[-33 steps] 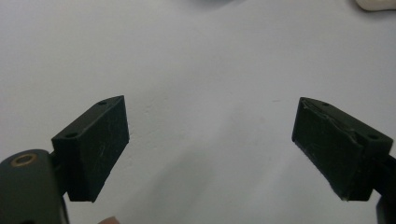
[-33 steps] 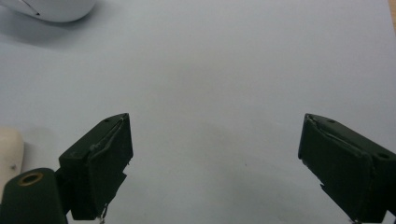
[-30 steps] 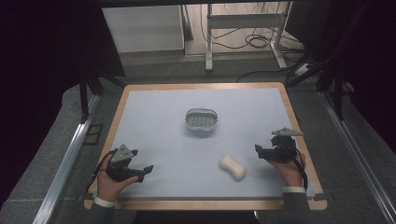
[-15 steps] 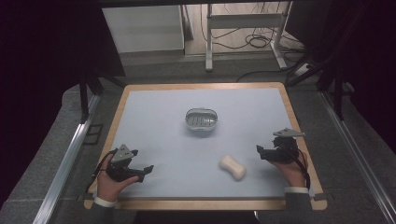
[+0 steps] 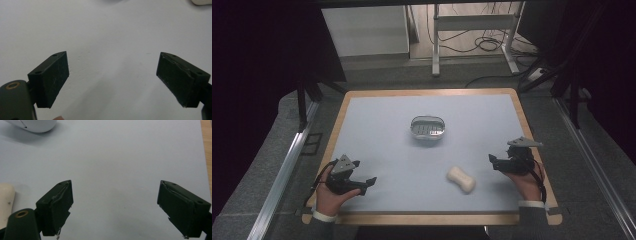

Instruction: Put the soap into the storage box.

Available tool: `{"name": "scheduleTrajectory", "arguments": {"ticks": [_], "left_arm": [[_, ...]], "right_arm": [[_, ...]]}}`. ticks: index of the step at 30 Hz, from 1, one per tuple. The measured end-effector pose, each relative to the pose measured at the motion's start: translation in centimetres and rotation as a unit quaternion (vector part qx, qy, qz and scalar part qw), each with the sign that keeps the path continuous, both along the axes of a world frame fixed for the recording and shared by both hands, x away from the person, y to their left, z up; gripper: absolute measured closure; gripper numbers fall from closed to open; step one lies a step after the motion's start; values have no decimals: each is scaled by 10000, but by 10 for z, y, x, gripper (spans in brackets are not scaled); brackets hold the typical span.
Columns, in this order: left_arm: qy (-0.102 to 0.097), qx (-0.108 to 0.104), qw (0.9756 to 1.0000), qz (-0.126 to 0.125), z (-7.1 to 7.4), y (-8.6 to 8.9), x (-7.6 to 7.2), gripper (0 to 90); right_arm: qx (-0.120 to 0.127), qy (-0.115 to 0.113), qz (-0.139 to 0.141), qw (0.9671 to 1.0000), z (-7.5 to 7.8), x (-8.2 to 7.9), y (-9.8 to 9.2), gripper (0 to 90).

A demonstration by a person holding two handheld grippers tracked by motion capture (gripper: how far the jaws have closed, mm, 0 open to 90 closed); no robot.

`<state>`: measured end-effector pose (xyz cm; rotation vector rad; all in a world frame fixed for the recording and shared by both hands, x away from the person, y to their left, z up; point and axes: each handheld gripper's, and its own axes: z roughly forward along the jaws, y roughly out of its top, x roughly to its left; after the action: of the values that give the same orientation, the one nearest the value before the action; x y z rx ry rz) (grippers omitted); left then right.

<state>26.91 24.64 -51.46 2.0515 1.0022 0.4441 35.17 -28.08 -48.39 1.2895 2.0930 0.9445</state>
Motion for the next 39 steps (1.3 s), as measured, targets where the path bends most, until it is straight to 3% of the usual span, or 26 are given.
{"name": "scheduleTrajectory", "arguments": {"ticks": [4, 8, 14, 19, 27, 34, 39], "left_arm": [[-20, -30, 10000, 34, 2, 1, -1, 115], [-44, -20, 10000, 46, 4, 2, -2, 115], [-54, -57, 10000, 41, 4, 2, -3, 115], [-52, -54, 10000, 57, 5, 3, -3, 115], [-38, -16, 10000, 37, 3, 1, -2, 115], [-35, -18, 10000, 43, 3, 2, -2, 115], [-23, -6, 10000, 32, 3, 1, -2, 115]], "right_arm": [[68, -16, 5, 10000, 1, -1, 0, 146], [85, 45, 206, 9997, 5, -1, 8, 148], [-189, -69, 369, 9991, 16, -3, 20, 189], [-254, 8, 580, 9980, 27, -2, 24, 189], [-396, 145, 1047, 9936, 33, -2, 34, 199], [-426, 275, 1213, 9913, 34, -1, 44, 209], [-651, 346, 1392, 9875, 35, -1, 56, 207]]}}
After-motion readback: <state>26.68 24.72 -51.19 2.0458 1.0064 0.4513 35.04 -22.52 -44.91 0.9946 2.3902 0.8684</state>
